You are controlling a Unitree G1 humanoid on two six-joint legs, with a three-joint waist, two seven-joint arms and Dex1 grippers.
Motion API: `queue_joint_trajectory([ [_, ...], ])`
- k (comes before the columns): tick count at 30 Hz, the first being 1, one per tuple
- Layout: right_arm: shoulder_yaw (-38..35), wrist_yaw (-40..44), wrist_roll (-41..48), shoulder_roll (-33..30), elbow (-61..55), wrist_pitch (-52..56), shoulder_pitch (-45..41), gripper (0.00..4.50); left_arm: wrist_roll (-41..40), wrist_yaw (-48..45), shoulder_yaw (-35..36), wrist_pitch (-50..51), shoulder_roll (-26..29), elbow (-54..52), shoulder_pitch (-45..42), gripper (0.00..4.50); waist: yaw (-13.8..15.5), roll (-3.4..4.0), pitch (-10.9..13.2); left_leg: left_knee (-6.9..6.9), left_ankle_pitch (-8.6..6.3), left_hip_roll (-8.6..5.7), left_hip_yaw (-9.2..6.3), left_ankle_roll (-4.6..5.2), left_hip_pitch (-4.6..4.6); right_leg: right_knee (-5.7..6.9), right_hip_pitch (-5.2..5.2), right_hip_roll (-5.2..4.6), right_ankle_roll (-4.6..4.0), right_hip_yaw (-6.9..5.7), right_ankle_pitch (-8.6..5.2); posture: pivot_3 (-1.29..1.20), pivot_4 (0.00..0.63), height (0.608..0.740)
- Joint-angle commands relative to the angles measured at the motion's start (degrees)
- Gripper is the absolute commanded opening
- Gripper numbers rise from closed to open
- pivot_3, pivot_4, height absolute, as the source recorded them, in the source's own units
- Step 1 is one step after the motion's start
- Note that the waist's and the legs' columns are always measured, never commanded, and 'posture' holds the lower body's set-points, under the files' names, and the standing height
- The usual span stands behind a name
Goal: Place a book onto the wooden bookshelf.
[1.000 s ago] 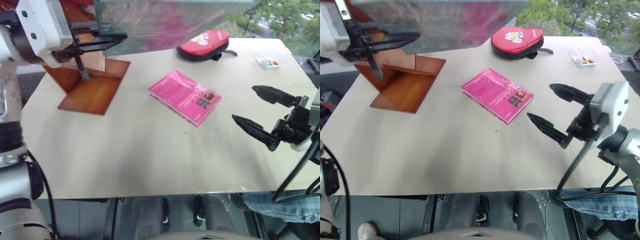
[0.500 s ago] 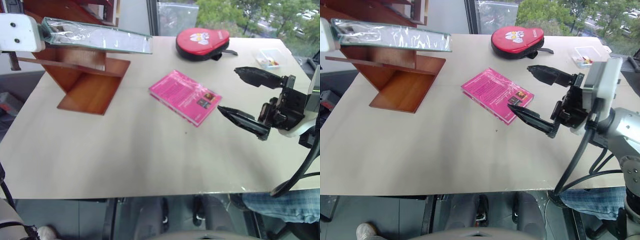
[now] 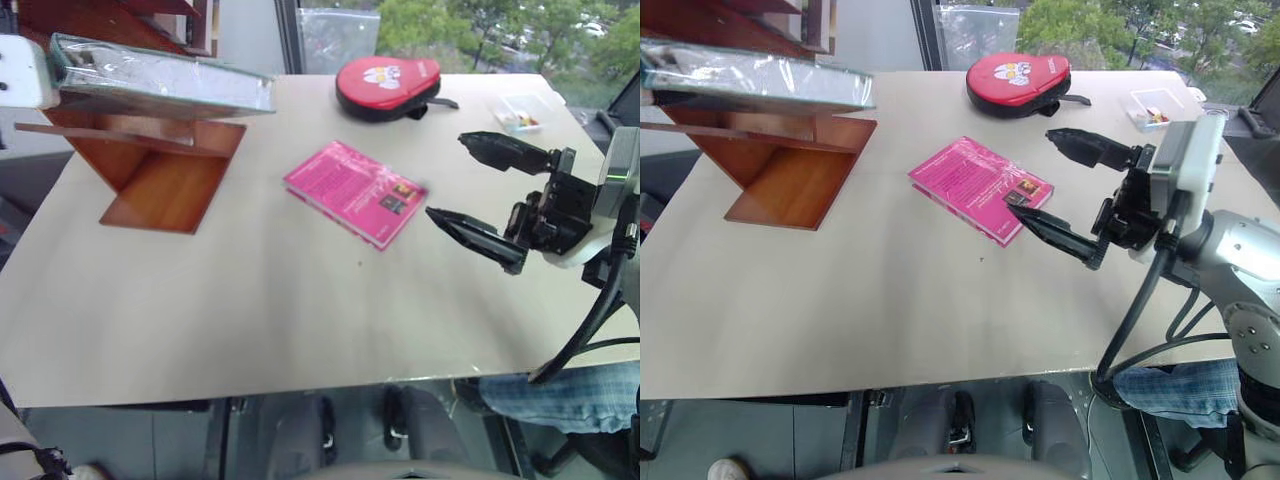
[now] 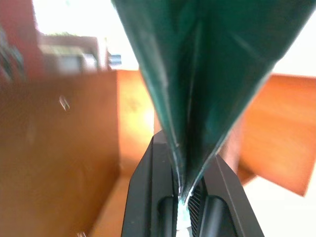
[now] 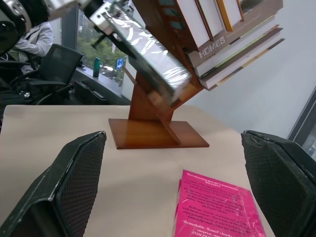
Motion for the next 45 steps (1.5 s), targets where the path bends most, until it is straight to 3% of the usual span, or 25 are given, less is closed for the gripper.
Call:
queue_joint_trajectory([
  [1,0.3,1.67,-0.25,0.41,0.69,-2.05,-1.9,4.5,-4.25,-1.39,4.47,3.13,2.79,-5.83,0.36,0.19,0.31,-0.02,0.0,0.0,-0.02,-0.02,0.0,0.01,-0.05,-0.06,0.0,-0.02,0.01,-0.02,0.01,0.0,0.15,0.74],
  [10,3.57,4.39,-2.16,2.14,4.37,-3.45,-5.35,4.5,1.1,4.71,5.72,6.3,9.98,-8.86,7.46,0.19,0.27,-0.04,0.02,-0.01,-0.18,-0.36,-0.01,0.24,-0.17,-0.19,0.01,-0.27,0.3,-0.02,-0.11,0.0,0.15,0.74],
  [15,4.56,3.94,-2.49,2.68,3.5,-2.86,-5.86,4.5,2.3,11.42,5.31,10.94,4.54,-10.24,14.45,0.19,0.87,-0.03,0.01,-0.01,-0.17,-0.35,-0.05,0.24,0.0,-0.12,0.18,-0.29,0.31,-0.06,-0.13,0.0,0.15,0.74],
  [21,4.82,2.68,-1.84,3.07,1.74,-2.37,-5.26,4.5,-1.26,14.09,8.62,14.13,2.71,-12.87,20.1,1.84,0.47,-0.04,-0.01,0.02,-0.17,-0.35,0.06,0.23,0.07,-0.07,0.19,-0.29,0.31,0.07,-0.11,0.0,0.15,0.74],
  [23,4.97,2.83,-1.95,3.23,2.03,-2.53,-5.32,4.5,-3.24,14.35,10.58,15.26,3.03,-14.77,21.91,2.78,0.27,-0.04,-0.01,0.02,-0.16,-0.33,0.05,0.22,0.06,-0.04,0.18,-0.26,0.3,0.04,-0.11,0.0,0.15,0.74],
  [29,6.11,5.01,-2.69,3.99,4.51,-3.45,-6.94,4.5,-7.14,14.96,15.95,17.41,6.0,-18.54,27.06,2.97,0.05,-0.04,-0.01,0.01,-0.16,-0.35,0.09,0.22,0.05,-0.09,0.17,-0.28,0.3,0.06,-0.11,0.0,0.15,0.74],
  [31,6.74,5.9,-2.92,4.39,5.58,-3.69,-7.78,4.5,-11.77,12.82,19.51,19.92,6.59,-19.79,27.99,2.97,0.08,-0.04,-0.01,0.01,-0.17,-0.34,0.09,0.21,0.05,-0.09,0.17,-0.28,0.3,0.05,-0.11,0.0,0.15,0.74],
  [37,7.38,8.1,-3.61,5.03,7.73,-4.08,-9.04,4.5,-30.3,-0.02,33.69,41.74,6.38,-29.87,35.26,2.97,0.07,-0.04,0.0,0.02,-0.17,-0.33,0.08,0.21,0.04,-0.1,0.17,-0.3,0.31,0.05,-0.11,0.0,0.15,0.74],
  [42,7.41,9.09,-4.35,5.25,8.58,-4.06,-9.68,4.5,-40.75,-1.41,44.57,61.57,3.77,-41.36,43.38,2.97,0.1,-0.03,0.01,0.02,-0.15,-0.33,0.02,0.19,0.06,-0.06,0.19,-0.3,0.31,0.02,-0.12,0.0,0.15,0.74],
  [45,7.18,8.86,-4.46,5.13,8.14,-3.7,-9.73,4.5,-49.9,2.96,48.16,74.3,-0.95,-51.82,46.86,2.97,0.16,-0.02,0.0,0.02,-0.13,-0.34,0.01,0.15,0.11,-0.04,0.21,-0.31,0.31,0.04,-0.11,0.0,0.15,0.74],
])
